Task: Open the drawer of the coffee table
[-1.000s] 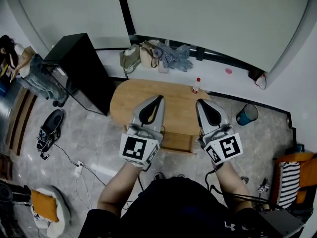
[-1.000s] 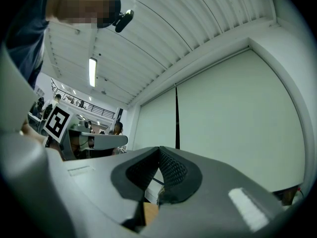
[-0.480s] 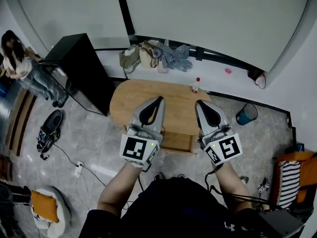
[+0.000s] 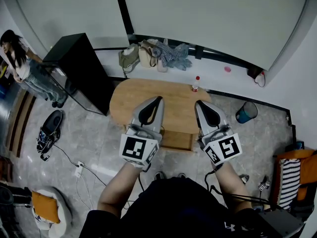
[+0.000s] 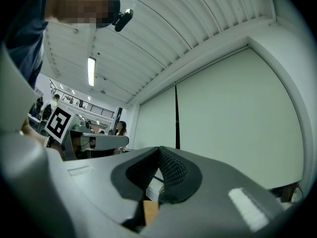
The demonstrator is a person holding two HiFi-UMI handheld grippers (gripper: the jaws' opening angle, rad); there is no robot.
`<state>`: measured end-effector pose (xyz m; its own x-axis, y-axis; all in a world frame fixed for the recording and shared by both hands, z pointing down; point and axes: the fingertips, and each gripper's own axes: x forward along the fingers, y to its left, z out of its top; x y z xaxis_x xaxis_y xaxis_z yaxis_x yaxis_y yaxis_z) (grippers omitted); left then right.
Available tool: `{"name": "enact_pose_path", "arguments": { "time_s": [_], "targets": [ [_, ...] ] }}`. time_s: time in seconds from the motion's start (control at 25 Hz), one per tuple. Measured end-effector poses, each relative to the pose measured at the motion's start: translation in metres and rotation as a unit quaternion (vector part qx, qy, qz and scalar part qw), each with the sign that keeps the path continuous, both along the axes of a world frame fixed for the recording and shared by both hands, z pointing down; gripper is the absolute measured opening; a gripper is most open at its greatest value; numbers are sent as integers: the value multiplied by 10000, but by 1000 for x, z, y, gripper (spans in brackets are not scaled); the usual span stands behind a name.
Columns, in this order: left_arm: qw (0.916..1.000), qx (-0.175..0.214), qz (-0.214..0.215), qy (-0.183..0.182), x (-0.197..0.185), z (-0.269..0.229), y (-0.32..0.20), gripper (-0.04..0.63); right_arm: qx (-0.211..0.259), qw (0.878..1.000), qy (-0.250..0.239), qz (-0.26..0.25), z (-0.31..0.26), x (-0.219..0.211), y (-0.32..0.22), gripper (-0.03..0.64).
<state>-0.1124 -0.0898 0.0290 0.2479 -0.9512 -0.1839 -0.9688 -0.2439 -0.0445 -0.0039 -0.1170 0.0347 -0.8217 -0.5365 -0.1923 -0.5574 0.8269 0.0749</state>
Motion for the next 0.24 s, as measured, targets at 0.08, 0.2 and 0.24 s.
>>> {"name": "enact_pose_path", "arguments": {
  "time_s": [0.08, 0.2, 0.24],
  "targets": [
    [10000, -18, -7, 6, -2, 0, 1, 2, -2, 10000, 16, 4, 0, -2, 0, 2],
    [10000, -26, 15, -1, -6, -1, 0, 2, -11, 10000, 47, 3, -1, -7, 0, 2],
    [10000, -24, 30, -8, -7, -1, 0, 2, -13, 10000, 55, 2, -1, -9, 0, 2]
  ]
}}
